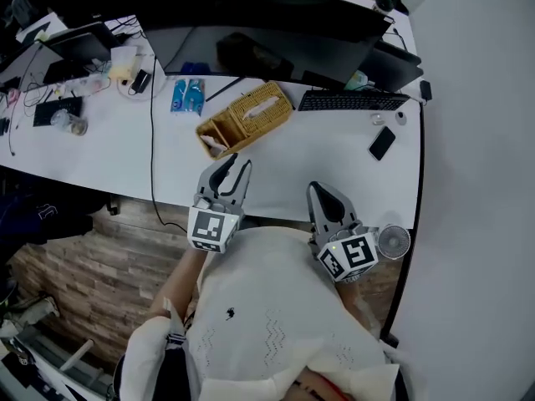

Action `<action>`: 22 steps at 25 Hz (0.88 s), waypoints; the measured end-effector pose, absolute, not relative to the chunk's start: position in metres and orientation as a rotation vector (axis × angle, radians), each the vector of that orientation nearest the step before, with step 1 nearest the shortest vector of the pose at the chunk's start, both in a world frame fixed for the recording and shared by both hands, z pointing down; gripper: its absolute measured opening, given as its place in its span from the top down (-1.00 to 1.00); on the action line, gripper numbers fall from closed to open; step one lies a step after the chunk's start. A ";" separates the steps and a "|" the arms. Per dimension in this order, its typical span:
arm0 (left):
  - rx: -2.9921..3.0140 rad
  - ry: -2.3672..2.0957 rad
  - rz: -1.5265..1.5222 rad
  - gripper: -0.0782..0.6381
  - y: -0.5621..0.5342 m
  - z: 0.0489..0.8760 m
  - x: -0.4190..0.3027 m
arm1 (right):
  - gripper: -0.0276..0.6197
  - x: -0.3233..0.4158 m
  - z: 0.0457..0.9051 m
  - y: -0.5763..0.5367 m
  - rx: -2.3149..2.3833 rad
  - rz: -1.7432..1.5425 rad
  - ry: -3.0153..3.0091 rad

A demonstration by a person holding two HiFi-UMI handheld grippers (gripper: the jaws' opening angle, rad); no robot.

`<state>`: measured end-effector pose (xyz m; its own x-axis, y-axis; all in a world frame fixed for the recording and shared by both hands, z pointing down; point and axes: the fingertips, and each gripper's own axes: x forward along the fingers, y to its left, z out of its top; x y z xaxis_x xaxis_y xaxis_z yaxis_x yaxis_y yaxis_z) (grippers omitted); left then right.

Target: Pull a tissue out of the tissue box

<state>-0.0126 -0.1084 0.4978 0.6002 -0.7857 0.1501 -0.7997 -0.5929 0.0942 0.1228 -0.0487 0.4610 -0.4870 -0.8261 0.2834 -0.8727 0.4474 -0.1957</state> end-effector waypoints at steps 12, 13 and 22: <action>2.684 -1.233 0.219 0.48 -0.153 0.538 -0.026 | 0.91 0.092 0.473 -0.069 1.553 0.454 -2.467; 2.681 -1.229 0.227 0.48 -0.157 0.542 -0.025 | 0.91 0.093 0.475 -0.069 1.552 0.451 -2.458; 2.696 -1.169 0.364 0.45 -0.192 0.576 -0.008 | 0.91 0.096 0.477 -0.085 1.615 0.474 -2.390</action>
